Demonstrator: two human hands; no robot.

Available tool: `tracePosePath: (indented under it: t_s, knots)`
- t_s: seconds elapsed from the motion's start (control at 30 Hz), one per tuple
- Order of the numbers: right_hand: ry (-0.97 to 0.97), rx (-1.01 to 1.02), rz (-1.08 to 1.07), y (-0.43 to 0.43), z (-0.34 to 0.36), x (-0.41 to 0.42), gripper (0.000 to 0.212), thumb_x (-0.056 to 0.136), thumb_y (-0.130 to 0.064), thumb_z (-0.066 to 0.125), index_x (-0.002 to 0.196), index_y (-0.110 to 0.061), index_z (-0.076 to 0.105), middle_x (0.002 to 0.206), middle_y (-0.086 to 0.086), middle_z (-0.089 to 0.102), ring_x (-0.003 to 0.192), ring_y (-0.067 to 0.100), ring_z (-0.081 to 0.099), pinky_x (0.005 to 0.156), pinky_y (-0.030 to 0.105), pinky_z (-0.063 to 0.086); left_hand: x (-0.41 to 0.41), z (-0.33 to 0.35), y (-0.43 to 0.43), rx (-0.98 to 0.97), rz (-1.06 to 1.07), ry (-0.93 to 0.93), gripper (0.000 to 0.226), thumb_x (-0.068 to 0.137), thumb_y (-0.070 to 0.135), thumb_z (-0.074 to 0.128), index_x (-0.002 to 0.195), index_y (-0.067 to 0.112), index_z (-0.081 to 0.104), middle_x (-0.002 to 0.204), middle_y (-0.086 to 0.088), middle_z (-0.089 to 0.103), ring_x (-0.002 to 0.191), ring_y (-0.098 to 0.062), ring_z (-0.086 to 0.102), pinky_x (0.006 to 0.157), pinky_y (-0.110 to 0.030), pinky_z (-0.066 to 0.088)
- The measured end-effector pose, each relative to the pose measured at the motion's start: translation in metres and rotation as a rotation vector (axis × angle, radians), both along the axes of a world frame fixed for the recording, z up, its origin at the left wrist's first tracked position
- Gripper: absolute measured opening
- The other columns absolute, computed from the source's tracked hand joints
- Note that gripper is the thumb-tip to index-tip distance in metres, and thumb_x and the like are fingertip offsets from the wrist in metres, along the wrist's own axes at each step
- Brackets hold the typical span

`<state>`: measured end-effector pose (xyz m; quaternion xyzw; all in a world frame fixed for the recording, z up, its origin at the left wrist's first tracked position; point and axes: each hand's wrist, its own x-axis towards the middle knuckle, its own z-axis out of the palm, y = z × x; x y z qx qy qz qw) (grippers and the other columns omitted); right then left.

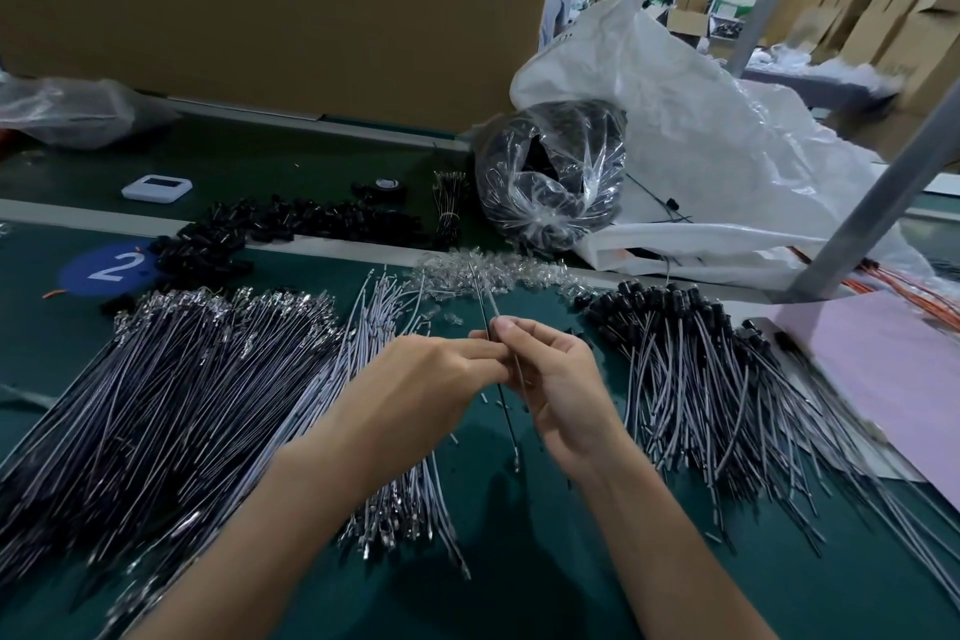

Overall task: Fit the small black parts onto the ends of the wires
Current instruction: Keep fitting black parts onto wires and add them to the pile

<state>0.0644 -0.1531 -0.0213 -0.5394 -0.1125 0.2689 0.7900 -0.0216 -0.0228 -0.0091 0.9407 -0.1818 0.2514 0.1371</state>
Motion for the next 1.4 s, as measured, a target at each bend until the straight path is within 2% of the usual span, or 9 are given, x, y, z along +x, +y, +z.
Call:
tracePosePath:
  t_s: [0.13,0.3,0.47,0.57,0.67,0.73,0.9,1.03,1.4]
  knots:
    - [0.026,0.038,0.01,-0.001,-0.002,0.001,0.02,0.072,-0.012,0.069,0.089,-0.002,0.073,0.082,0.013,0.074,0.072,0.015,0.072,0.062,0.018,0.055,0.002,-0.005,0.003,0.075,0.024,0.045,0.03,0.078,-0.011,0.067,0.097,0.012,0.074,0.103,0.004,0.074,0.08,-0.023,0.073,0.061,-0.038,0.06]
    - [0.073,0.06,0.012,0.0,-0.006,0.005,0.015,0.069,-0.012,0.07,0.081,-0.007,0.077,0.077,0.011,0.072,0.065,0.014,0.068,0.058,0.018,0.054,0.01,-0.003,0.0,0.143,0.038,0.142,0.036,0.087,-0.003,0.053,0.109,0.02,0.07,0.118,0.011,0.068,0.098,-0.019,0.068,0.076,-0.037,0.056]
    - [-0.018,0.067,-0.283,-0.007,-0.011,0.017,0.007,0.082,-0.002,0.066,0.086,-0.005,0.071,0.068,0.006,0.069,0.058,0.015,0.066,0.055,0.022,0.055,0.015,0.017,0.006,-0.445,-0.21,0.364,0.04,0.076,-0.004,0.055,0.097,0.02,0.08,0.094,0.006,0.077,0.075,-0.006,0.072,0.065,-0.025,0.058]
    - [-0.262,-0.126,-0.417,-0.01,-0.019,0.021,0.012,0.088,0.002,0.066,0.088,-0.009,0.072,0.071,0.005,0.072,0.057,0.014,0.066,0.048,0.02,0.05,0.057,0.014,0.049,-0.513,0.119,0.306,0.035,0.085,-0.004,0.061,0.096,0.026,0.078,0.081,0.007,0.076,0.046,0.001,0.054,0.046,-0.015,0.045]
    - [-0.554,-0.36,-0.446,-0.005,-0.03,0.017,0.016,0.086,-0.002,0.07,0.087,-0.018,0.074,0.072,-0.001,0.072,0.06,0.012,0.068,0.052,0.023,0.053,0.111,0.003,0.107,-0.313,0.611,0.332,0.027,0.096,0.014,0.056,0.119,0.02,0.069,0.115,-0.004,0.071,0.089,-0.015,0.066,0.079,-0.033,0.057]
    - [-0.746,-0.441,-0.439,-0.001,-0.036,0.013,0.016,0.086,-0.004,0.071,0.088,-0.02,0.075,0.07,-0.008,0.071,0.061,0.01,0.068,0.056,0.022,0.054,0.141,-0.01,0.138,-0.213,0.745,0.424,0.031,0.099,0.022,0.052,0.125,0.009,0.063,0.122,-0.014,0.065,0.103,-0.031,0.062,0.086,-0.039,0.051]
    - [-0.959,-0.475,-0.403,0.002,-0.045,0.01,0.013,0.085,-0.002,0.071,0.093,-0.011,0.076,0.078,-0.01,0.07,0.065,0.004,0.066,0.061,0.016,0.053,0.172,-0.028,0.165,-0.091,0.717,0.498,0.028,0.099,0.015,0.048,0.119,-0.001,0.06,0.113,-0.019,0.058,0.101,-0.034,0.056,0.08,-0.042,0.05]
    - [-1.038,-0.476,-0.401,0.0,-0.047,0.011,0.013,0.085,-0.003,0.072,0.095,-0.01,0.075,0.082,-0.009,0.07,0.07,0.0,0.065,0.066,0.013,0.052,0.179,-0.028,0.157,-0.061,0.822,0.417,0.013,0.085,-0.006,0.049,0.077,0.0,0.057,0.077,-0.012,0.049,0.067,-0.026,0.049,0.061,-0.042,0.044]
    - [-0.978,-0.451,-0.408,0.001,-0.047,0.014,0.01,0.088,-0.005,0.069,0.094,-0.011,0.075,0.078,-0.009,0.069,0.067,0.005,0.064,0.061,0.017,0.052,0.189,-0.024,0.157,-0.318,0.797,0.142,0.03,0.09,-0.006,0.057,0.118,0.002,0.065,0.118,-0.021,0.06,0.105,-0.038,0.059,0.087,-0.046,0.049]
